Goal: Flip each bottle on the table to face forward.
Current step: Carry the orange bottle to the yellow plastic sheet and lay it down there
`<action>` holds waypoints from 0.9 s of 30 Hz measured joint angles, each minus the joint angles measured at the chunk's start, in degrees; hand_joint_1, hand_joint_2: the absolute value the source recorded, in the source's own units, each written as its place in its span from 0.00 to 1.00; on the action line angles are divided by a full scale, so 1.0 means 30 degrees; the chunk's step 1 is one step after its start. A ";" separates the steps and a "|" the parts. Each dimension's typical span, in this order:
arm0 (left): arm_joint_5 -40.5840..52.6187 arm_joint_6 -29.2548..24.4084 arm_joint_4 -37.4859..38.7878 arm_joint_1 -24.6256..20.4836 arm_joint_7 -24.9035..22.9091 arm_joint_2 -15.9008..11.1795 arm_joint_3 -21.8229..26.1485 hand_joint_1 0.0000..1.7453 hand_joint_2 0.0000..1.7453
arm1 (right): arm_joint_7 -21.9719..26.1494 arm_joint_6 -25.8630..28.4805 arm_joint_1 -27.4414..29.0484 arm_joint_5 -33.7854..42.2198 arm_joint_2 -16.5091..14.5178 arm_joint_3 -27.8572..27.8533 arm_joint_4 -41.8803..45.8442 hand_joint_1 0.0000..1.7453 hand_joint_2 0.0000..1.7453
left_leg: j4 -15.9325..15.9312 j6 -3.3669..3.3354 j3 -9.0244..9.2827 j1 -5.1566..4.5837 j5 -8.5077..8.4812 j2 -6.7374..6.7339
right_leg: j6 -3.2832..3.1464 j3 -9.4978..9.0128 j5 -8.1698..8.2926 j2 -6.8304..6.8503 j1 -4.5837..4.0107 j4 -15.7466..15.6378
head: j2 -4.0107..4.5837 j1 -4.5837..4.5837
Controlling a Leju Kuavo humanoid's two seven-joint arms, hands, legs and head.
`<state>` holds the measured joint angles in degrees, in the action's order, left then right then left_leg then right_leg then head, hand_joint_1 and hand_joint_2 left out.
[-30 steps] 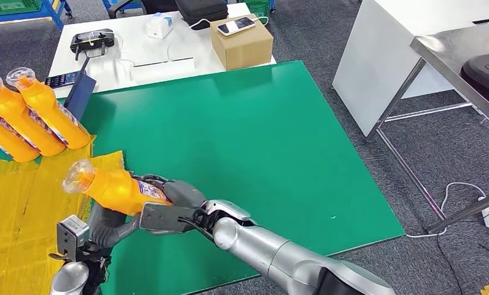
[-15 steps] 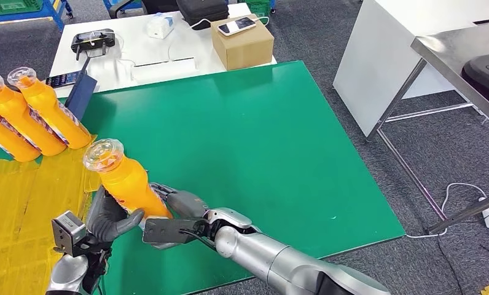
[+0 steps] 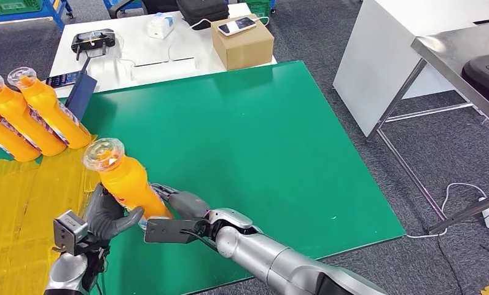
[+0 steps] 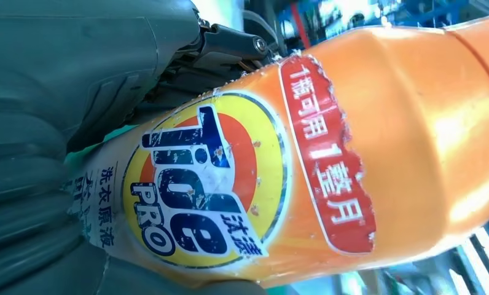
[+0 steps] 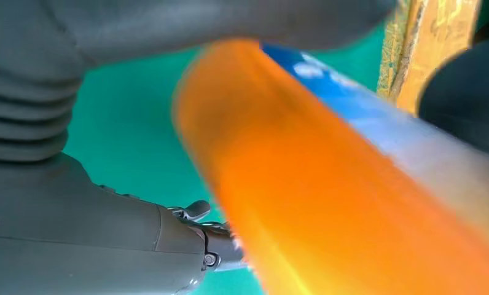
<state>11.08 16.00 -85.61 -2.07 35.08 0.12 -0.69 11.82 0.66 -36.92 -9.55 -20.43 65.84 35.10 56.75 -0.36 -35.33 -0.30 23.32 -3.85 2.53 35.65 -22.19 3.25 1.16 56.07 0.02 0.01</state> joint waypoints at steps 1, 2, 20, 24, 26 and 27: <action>0.0870 -0.0833 -0.0018 -0.0027 0.0036 -0.0022 0.0018 1.00 1.00 | 0.0011 0.0000 0.0035 -0.0209 -0.0002 -0.0080 -0.0007 0.00 0.00 | 0.0000 0.0000 0.0000 0.0000 0.0000 0.0000 | 0.0000 0.0000 0.0000 0.0000 0.0000 0.0000 | 0.0000 0.0000; 0.1945 -0.1869 -0.0027 -0.0065 0.0030 -0.0062 0.0045 1.00 1.00 | 0.0033 -0.0002 0.0079 -0.0467 -0.0002 -0.0191 -0.0018 0.00 0.00 | 0.0000 0.0000 0.0000 0.0000 0.0000 0.0001 | 0.0000 0.0000 0.0000 0.0000 0.0000 0.0000 | 0.0000 0.0000; 2.4805 -1.8290 0.8720 -0.2527 -0.7183 -0.4576 0.2914 1.00 1.00 | 0.1033 -0.1749 0.0477 -0.2227 -0.0004 -0.1714 0.0630 0.00 0.00 | -0.0003 0.0012 -0.0001 0.0034 -0.0008 -0.0005 | -0.0010 0.0010 -0.0004 -0.0004 -0.0042 0.0012 | 0.0000 -0.0005; 2.6034 -1.6832 1.1882 -0.3831 -0.8733 -0.5925 0.2015 1.00 1.00 | 0.1049 -0.1954 0.0404 -0.2049 -0.0018 -0.1712 0.0727 0.00 0.00 | -0.0003 0.0023 0.0000 0.0035 -0.0019 -0.0005 | -0.0010 0.0006 -0.0002 -0.0003 -0.0045 0.0015 | 0.0000 -0.0005; 2.6061 -1.6105 1.3392 -0.4595 -0.8527 -0.6527 0.1531 0.76 1.00 | 0.1051 -0.2063 0.0383 -0.1994 -0.0018 -0.1710 0.0814 0.00 0.00 | -0.0004 0.0034 0.0008 0.0037 -0.0027 -0.0001 | -0.0011 -0.0008 -0.0002 -0.0002 -0.0045 0.0018 | 0.0000 -0.0004; 2.6067 -1.5782 1.4037 -0.4967 -0.8401 -0.6773 0.1307 0.51 1.00 | 0.1051 -0.2112 0.0375 -0.1976 -0.0016 -0.1708 0.0852 0.00 0.00 | -0.0006 0.0035 0.0019 0.0037 -0.0027 0.0002 | -0.0012 -0.0022 -0.0002 0.0000 -0.0044 0.0018 | 0.0000 -0.0004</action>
<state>89.28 -31.34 -43.50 -16.97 9.88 -20.20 3.23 14.97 -5.68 -35.80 -15.48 -20.47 60.71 37.65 56.73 -0.25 -35.28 -0.19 23.24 -3.84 2.49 35.58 -22.20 3.25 1.02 56.12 0.02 0.00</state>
